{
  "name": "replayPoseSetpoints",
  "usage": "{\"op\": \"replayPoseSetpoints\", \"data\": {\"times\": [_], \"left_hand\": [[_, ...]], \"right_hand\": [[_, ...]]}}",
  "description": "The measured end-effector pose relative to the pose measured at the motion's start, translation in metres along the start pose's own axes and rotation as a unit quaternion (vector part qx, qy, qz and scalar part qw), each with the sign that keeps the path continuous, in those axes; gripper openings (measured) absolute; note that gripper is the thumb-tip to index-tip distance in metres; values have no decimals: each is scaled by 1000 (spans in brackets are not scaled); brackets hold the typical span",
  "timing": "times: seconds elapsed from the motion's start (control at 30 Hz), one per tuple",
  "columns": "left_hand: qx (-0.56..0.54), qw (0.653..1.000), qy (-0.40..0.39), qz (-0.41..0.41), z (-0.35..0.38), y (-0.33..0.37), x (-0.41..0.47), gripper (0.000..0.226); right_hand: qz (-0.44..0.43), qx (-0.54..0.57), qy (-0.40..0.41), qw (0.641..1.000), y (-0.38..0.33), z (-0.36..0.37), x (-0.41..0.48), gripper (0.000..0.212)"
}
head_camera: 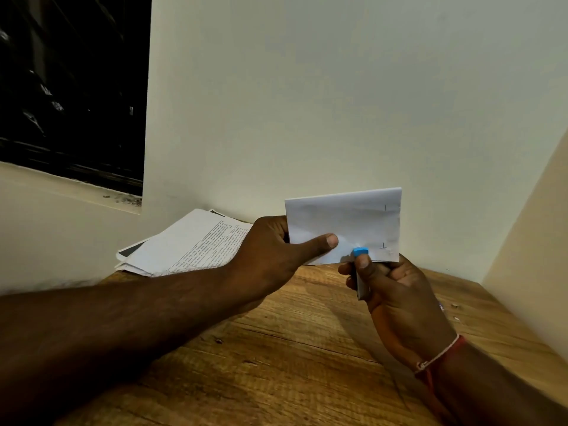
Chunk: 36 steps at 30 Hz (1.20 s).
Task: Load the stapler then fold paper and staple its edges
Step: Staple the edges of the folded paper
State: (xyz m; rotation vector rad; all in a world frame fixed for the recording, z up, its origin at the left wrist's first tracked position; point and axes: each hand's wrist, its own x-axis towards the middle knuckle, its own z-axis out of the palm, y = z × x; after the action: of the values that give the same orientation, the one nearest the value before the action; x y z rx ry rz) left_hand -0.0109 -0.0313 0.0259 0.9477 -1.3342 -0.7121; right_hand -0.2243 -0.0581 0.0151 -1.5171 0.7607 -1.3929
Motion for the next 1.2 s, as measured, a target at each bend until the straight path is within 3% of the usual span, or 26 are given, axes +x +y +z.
{"op": "replayPoseSetpoints", "data": {"times": [0.07,0.23,0.47,0.57,0.67,0.77,0.9,0.97,1.0,1.07,1.1,1.2], "left_hand": [[2,1000,0,2,0,-1,0,38],[-5,1000,-4,4,0,-2,0,29],[-1,1000,25,-4,-4,-6,7,26],[-23,999,47,-9,-10,-10,14,36],[-44,998,50,0,-16,-13,19,43],[-36,998,52,0,-17,-16,22,54],[-31,997,61,-26,-14,-19,22,72],[-36,997,58,-38,-13,-21,22,82],[-28,997,56,-40,-13,-21,21,86],[-12,998,52,-39,-11,-21,20,89],[-10,998,48,-40,-10,-20,18,92],[-31,999,22,-37,-6,-17,16,103]], "right_hand": [[-6,-17,6,1000,-1,1,0,98],[-13,-21,15,1000,-3,1,-2,51],[42,49,-18,998,-3,2,0,59],[35,-88,-36,995,-8,-4,0,40],[21,-335,-94,937,-4,-10,0,22],[39,-461,-122,878,3,-8,-1,26],[38,-506,-121,853,4,-5,-2,46],[33,-476,-90,874,3,-2,-2,51],[38,-422,-59,904,1,-1,-2,47],[66,-222,-17,973,-2,-1,3,45],[78,-124,-7,989,-2,-1,5,48],[88,39,7,995,-3,-6,10,44]]}}
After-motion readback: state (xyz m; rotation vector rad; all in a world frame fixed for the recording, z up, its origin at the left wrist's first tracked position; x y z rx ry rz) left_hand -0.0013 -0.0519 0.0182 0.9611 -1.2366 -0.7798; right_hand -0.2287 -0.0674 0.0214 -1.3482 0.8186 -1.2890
